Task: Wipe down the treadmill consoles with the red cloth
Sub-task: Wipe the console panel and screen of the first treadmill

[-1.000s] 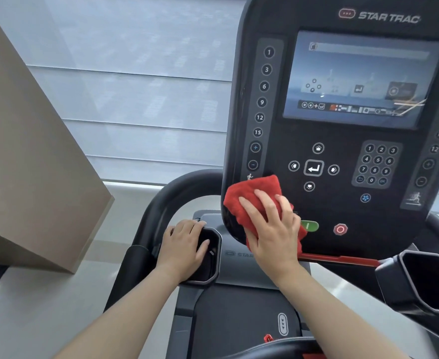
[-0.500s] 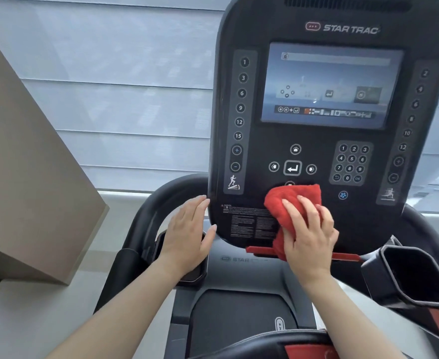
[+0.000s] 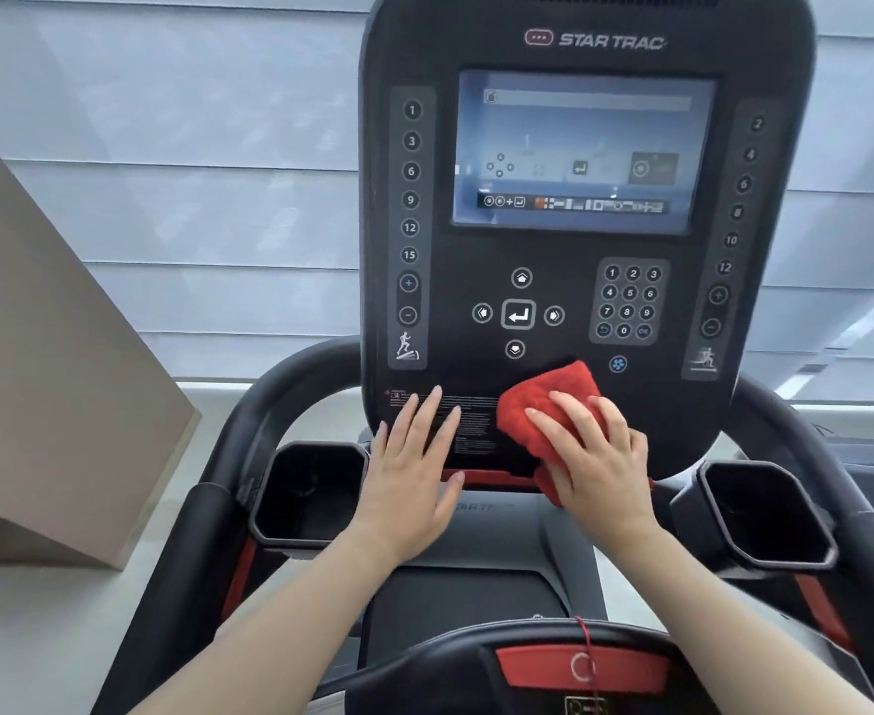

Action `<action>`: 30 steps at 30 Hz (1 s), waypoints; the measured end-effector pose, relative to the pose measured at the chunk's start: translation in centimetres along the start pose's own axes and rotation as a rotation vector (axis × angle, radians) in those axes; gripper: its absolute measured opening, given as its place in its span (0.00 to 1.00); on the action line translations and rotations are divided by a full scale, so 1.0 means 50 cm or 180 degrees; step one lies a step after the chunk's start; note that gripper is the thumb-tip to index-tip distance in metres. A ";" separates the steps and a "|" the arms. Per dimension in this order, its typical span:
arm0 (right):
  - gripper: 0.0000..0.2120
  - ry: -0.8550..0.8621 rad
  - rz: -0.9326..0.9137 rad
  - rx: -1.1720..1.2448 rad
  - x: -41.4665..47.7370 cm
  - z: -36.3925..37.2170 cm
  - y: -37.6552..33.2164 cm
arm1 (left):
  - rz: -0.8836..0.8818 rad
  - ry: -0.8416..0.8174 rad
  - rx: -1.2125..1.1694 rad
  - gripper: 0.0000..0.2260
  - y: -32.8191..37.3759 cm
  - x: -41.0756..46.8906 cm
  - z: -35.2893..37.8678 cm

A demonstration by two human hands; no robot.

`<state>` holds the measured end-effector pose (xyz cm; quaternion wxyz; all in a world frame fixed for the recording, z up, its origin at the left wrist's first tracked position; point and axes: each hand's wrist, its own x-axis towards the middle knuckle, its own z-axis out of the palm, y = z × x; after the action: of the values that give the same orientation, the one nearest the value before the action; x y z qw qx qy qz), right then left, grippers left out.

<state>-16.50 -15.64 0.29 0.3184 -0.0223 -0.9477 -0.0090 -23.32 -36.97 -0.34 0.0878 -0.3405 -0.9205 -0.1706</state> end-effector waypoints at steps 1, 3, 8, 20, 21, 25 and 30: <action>0.26 -0.0010 0.0053 -0.0014 -0.008 -0.004 0.020 | 0.0005 -0.0043 0.0045 0.27 0.013 0.001 0.009; 0.27 -0.0034 0.0147 0.0002 -0.019 -0.014 0.058 | -0.0026 -0.0078 0.0142 0.27 0.037 0.003 0.025; 0.22 -0.0082 0.0391 0.0179 -0.027 -0.025 0.091 | -0.0254 -0.0051 0.0243 0.28 0.072 0.001 0.057; 0.20 -0.0072 -0.0218 -0.0015 -0.038 -0.027 0.135 | -0.0319 -0.0097 0.0175 0.29 0.078 -0.013 0.065; 0.20 -0.0077 -0.0152 -0.0006 -0.042 -0.033 0.154 | -0.0319 -0.0092 0.0189 0.29 0.079 -0.012 0.062; 0.19 0.0052 0.0235 0.0117 -0.003 -0.054 0.190 | -0.0250 0.0043 0.0309 0.28 0.089 0.010 0.045; 0.19 0.0194 0.0463 0.0261 0.057 -0.064 0.206 | -0.0032 0.0149 0.0346 0.27 0.134 0.081 0.027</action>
<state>-16.37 -5.33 4.58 0.3475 -0.0778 -0.9330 0.0524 -22.06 -29.28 1.22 0.1267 -0.3265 -0.9278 -0.1286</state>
